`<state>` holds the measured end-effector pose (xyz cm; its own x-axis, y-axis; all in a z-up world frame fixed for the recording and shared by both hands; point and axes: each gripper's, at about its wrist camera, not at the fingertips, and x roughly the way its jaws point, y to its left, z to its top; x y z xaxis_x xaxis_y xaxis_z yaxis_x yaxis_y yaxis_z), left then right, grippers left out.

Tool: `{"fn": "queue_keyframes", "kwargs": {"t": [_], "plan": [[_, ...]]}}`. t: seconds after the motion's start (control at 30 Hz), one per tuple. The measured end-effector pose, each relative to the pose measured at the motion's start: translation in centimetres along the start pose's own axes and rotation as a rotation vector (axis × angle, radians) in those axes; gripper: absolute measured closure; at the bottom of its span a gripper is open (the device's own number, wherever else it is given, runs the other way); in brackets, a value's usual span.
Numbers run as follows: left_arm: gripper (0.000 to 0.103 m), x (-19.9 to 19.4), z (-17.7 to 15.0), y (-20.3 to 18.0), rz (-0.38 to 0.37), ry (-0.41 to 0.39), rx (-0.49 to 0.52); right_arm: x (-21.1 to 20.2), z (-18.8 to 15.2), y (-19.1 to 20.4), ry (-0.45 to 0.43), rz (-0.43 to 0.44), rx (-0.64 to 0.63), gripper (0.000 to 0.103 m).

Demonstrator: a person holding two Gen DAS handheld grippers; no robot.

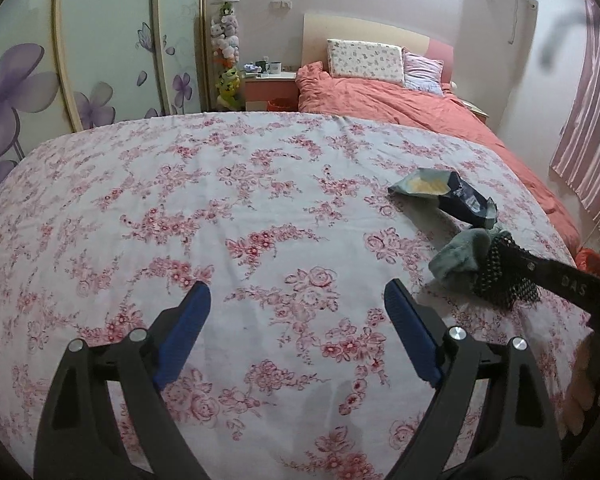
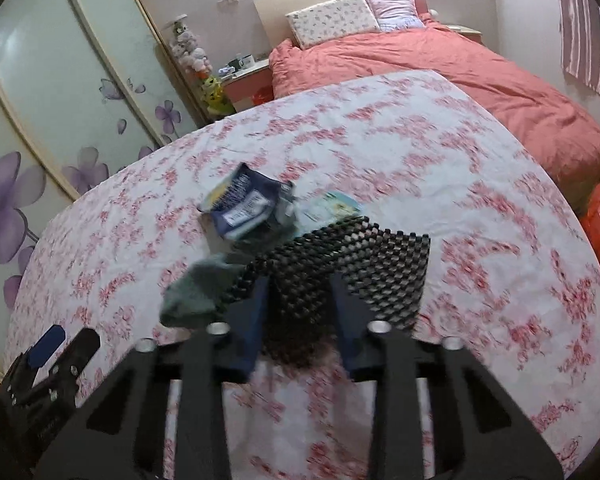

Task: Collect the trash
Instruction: 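Return to the bed and grasp the black mesh pad with the right gripper, then grasp the grey sock with the left gripper while the right gripper holds the mesh pad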

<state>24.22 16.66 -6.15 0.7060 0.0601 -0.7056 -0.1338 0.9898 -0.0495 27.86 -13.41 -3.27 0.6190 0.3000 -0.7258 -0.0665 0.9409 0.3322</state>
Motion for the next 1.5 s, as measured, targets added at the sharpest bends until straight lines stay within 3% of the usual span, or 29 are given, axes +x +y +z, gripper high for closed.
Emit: {"fn": "queue_keyframes", "kwargs": {"t": [0.07,0.2,0.33,0.43,0.5,0.57,0.63,0.8,0.83,0.9,0.97,1.07,1.4,1.5], "plan": [[0.016,0.1,-0.1,-0.5,-0.01,0.004,0.004,-0.2,-0.1,-0.5,-0.004,-0.011,0.0,0.091],[0.016,0.1,-0.1,-1.8,-0.032,0.006,0.024,-0.8,-0.5,-2.0,-0.025,-0.059,0.004,0.093],[0.016,-0.1,-0.1,-3.3,-0.053,-0.002,0.048,-1.9,-0.5,-4.0,-0.064,-0.16,0.042,0.093],[0.014,0.0,0.1,-4.3,-0.064,-0.008,0.061,-2.2,-0.3,-5.5,-0.074,-0.174,0.072,0.092],[0.014,0.2,0.2,-4.7,-0.073,-0.008,0.066,-2.2,-0.1,-6.1,-0.068,-0.137,0.092,0.087],[0.014,0.4,0.4,-5.3,-0.086,-0.009,0.07,-2.3,0.0,-6.7,-0.066,-0.114,0.11,0.06],[0.014,0.6,0.7,-5.9,-0.1,-0.012,0.072,-2.1,0.2,-6.6,-0.077,-0.102,0.112,0.047],[0.014,1.4,1.4,-7.1,-0.135,-0.011,0.078,-0.6,0.6,-5.7,-0.044,-0.119,0.074,0.043],[0.014,1.6,1.5,-7.5,-0.142,-0.009,0.084,-0.4,0.6,-5.7,-0.039,-0.132,0.066,0.043],[0.014,1.9,1.6,-8.1,-0.151,-0.009,0.098,-0.4,0.4,-5.5,-0.045,-0.168,0.034,0.055],[0.014,2.5,1.6,-8.6,-0.154,0.0,0.113,-0.5,0.2,-5.5,-0.048,-0.213,0.014,0.072],[0.014,3.2,1.5,-9.4,-0.17,0.018,0.125,-0.8,0.1,-6.5,-0.047,-0.213,0.026,0.09],[0.027,5.4,1.6,-11.2,-0.178,0.081,0.145,-1.1,-0.1,-7.2,-0.05,-0.208,0.036,0.09],[0.036,5.5,1.7,-11.4,-0.183,0.079,0.147,-1.1,-0.2,-7.2,-0.05,-0.208,0.036,0.09]]}}
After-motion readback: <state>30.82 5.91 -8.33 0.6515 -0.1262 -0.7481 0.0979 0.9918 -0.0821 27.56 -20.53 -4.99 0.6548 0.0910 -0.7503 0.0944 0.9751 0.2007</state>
